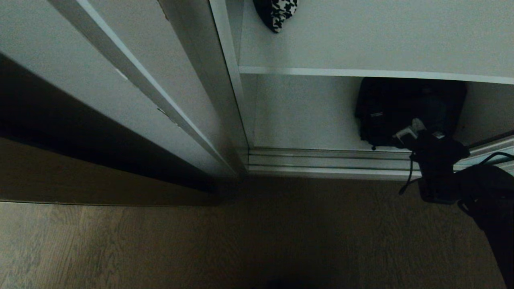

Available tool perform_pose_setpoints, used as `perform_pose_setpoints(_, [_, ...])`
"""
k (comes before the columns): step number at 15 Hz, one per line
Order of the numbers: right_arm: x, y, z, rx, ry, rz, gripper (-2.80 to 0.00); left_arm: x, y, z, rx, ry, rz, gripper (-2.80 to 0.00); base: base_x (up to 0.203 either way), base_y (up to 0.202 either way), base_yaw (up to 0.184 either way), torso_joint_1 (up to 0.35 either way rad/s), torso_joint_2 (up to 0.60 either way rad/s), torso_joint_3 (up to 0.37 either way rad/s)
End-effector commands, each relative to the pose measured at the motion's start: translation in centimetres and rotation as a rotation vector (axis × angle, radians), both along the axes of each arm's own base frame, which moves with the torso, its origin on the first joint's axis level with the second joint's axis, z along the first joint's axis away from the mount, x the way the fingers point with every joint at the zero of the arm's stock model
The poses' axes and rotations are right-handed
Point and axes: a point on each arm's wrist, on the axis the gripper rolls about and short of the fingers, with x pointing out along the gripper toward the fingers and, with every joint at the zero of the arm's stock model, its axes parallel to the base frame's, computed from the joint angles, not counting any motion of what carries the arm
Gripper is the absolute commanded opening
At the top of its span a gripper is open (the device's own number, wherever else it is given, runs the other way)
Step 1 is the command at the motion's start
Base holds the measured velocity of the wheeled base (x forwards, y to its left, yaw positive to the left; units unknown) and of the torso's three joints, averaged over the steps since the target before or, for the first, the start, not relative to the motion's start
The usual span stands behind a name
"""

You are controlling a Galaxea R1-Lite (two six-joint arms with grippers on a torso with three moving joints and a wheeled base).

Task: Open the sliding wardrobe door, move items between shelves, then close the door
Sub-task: Place the bag on the higher shelf

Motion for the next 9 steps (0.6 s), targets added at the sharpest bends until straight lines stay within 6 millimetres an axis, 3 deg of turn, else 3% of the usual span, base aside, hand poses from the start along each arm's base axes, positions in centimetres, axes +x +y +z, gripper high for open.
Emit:
perform_pose_setpoints(1, [-0.5,0.2,2.4,-0.015,-0.047,-0.002,-2.80,0.0,0.0,0.0,0.000,0.001,0.000,-2.80,0.000,0.000,0.000,0.000,0.00,0.000])
perform_pose_setpoints(5, [-1.0,0.2,-0.3,-0.021,0.001,0.006,-2.80,0.0,0.0,0.0,0.000,0.001,0.000,-2.80,0.000,0.000,0.000,0.000,0.00,0.000])
perform_pose_setpoints(6, [-1.3,0.0,-1.3,-0.039,0.033,0.010,0.00,0.0,0.0,0.0,0.000,0.001,0.000,-2.80,0.000,0.000,0.000,0.000,0.00,0.000])
perform_pose_setpoints(9, [-2.0,-1.1,-2.7,-0.082,0.065,-0.010,0.00,0.0,0.0,0.0,0.000,0.001,0.000,-2.80,0.000,0.000,0.000,0.000,0.00,0.000])
